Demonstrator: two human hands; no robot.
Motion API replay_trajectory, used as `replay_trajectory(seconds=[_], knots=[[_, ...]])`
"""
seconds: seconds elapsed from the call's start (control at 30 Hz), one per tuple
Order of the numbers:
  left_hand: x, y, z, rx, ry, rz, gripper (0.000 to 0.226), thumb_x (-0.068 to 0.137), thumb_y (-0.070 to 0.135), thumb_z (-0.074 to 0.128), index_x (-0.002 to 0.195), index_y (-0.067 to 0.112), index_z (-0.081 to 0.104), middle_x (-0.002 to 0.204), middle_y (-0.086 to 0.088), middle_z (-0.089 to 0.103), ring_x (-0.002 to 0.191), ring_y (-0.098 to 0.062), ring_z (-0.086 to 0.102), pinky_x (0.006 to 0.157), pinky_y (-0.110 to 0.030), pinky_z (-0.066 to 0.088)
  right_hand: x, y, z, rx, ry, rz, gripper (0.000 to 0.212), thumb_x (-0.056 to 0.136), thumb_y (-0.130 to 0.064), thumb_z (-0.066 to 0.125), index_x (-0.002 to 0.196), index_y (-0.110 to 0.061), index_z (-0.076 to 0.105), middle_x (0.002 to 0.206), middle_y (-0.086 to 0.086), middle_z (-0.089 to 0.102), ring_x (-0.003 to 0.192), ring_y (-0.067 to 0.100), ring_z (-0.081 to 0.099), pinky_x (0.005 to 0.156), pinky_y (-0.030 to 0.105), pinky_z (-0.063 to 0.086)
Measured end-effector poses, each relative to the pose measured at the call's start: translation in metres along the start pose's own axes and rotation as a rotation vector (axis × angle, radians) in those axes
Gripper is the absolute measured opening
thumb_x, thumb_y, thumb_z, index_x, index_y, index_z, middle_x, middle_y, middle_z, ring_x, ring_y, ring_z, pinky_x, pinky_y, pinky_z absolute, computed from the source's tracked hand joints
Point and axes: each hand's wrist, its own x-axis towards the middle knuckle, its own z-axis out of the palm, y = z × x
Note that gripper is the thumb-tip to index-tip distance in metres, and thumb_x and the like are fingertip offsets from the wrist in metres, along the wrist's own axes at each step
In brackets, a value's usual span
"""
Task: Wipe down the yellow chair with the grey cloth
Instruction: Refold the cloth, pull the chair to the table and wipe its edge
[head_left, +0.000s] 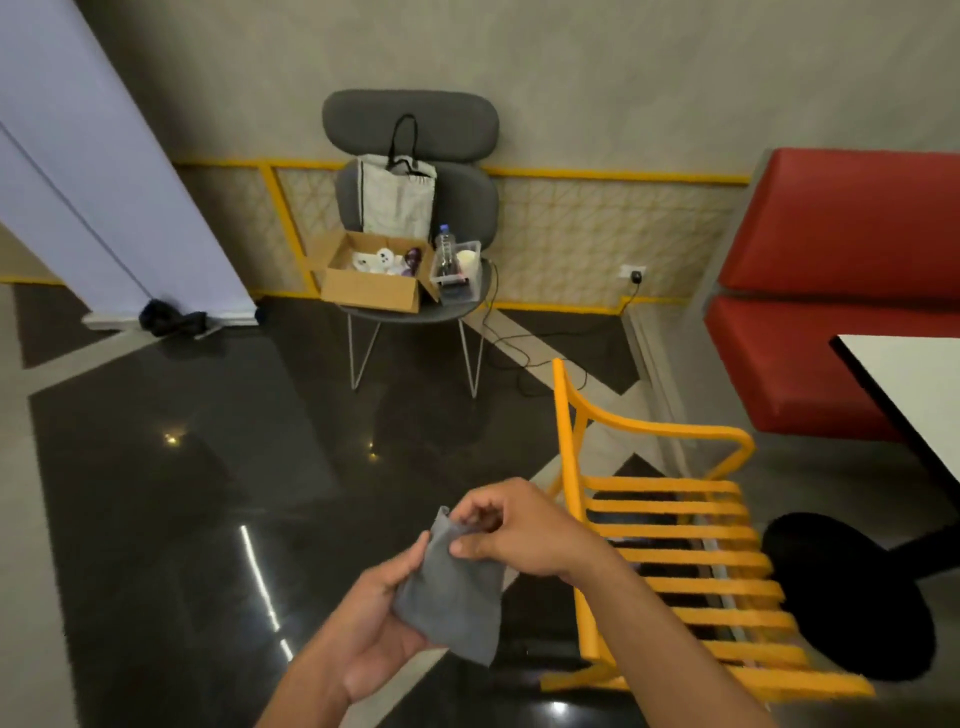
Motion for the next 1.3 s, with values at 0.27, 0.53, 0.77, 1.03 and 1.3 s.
replay_trajectory(seconds=[0.27,0.53,0.77,1.03,1.3], knots=[[0.087,0.095,0.017,0.131,-0.04,-0.03,0.042,0.103,0.041,0.052,0.134,0.018,0.069,0.139,-0.018,0.066,0.134,-0.035,0.059,0.122,-0.057,0.032,0.098,0.001,-0.056,0.003,0.187,-0.009,0.019,0.081,-0.013,0.085,0.098,-0.02,0.08,0.093,-0.004,0.08,0.092,0.012,0.076,0.083,0.033,0.062],[0.228,0.187,-0.014,0.54,0.096,-0.04,0.097,0.031,0.055,0.102,0.112,0.006,0.077,0.107,-0.021,0.079,0.103,-0.033,0.076,0.101,-0.047,0.056,0.222,0.054,-0.115,0.041,0.241,0.151,0.02,0.074,-0.025,0.091,0.089,-0.029,0.079,0.088,0.0,0.08,0.087,0.02,0.077,0.085,0.048,0.062],[0.326,0.271,-0.003,0.6,0.117,-0.183,0.081,0.042,0.037,0.099,0.112,0.004,0.074,0.1,-0.026,0.078,0.093,-0.045,0.074,0.065,-0.051,0.062,0.282,0.054,-0.186,-0.047,0.359,0.284,0.009,0.089,-0.029,0.077,0.096,-0.024,0.08,0.086,-0.013,0.074,0.081,-0.003,0.068,0.069,0.01,0.048],[0.449,0.342,0.029,0.705,-0.005,-0.469,0.061,0.083,0.039,0.075,0.13,0.005,0.057,0.131,-0.029,0.063,0.114,-0.054,0.065,0.092,-0.072,0.053,0.311,0.088,-0.228,-0.221,0.699,0.66,0.035,0.093,-0.044,0.067,0.126,-0.032,0.066,0.128,-0.008,0.064,0.12,0.014,0.057,0.099,0.031,0.049],[0.524,0.408,0.095,0.936,-0.288,-0.613,0.053,0.093,0.049,0.068,0.135,0.023,0.051,0.135,-0.018,0.059,0.108,-0.045,0.071,0.083,-0.062,0.061,0.341,0.091,-0.236,-0.086,0.915,1.011,0.036,0.092,-0.049,0.063,0.122,-0.031,0.069,0.126,-0.003,0.066,0.117,0.019,0.061,0.096,0.035,0.053]])
